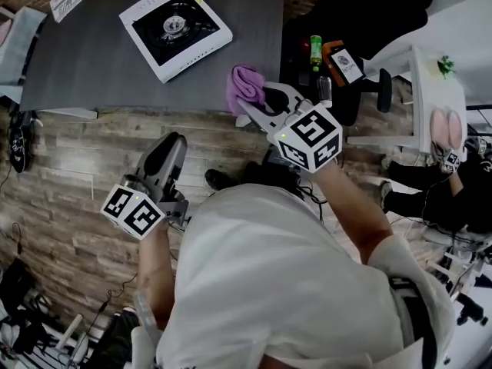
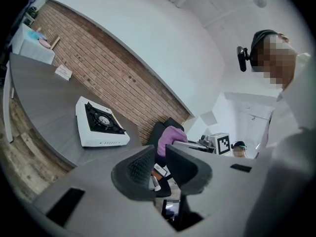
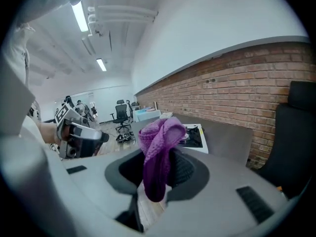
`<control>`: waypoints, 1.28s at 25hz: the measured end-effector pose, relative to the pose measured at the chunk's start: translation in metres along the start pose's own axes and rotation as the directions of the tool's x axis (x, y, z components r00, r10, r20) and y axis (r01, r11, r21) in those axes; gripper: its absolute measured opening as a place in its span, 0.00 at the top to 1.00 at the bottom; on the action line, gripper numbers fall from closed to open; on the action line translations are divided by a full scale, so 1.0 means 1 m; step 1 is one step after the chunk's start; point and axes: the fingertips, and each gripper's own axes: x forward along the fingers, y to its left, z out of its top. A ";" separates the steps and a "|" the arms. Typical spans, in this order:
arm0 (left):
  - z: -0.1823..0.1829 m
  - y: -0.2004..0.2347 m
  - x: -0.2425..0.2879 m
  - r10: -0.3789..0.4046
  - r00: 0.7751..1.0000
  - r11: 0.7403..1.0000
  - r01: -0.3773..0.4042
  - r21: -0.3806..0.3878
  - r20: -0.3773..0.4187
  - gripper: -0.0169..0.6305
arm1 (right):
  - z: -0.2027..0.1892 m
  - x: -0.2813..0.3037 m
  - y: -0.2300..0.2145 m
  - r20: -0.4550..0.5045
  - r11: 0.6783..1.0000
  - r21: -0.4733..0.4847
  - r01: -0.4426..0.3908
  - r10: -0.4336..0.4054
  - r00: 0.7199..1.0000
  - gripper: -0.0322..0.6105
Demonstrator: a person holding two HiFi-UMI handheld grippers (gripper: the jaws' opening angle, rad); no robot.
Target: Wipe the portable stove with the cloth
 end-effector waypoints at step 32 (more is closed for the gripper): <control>-0.036 -0.121 0.001 0.035 0.997 0.997 -0.039 0.062 0.066 0.87 | 0.014 -0.115 0.004 0.118 0.999 -0.005 -0.054 0.054 0.992 0.79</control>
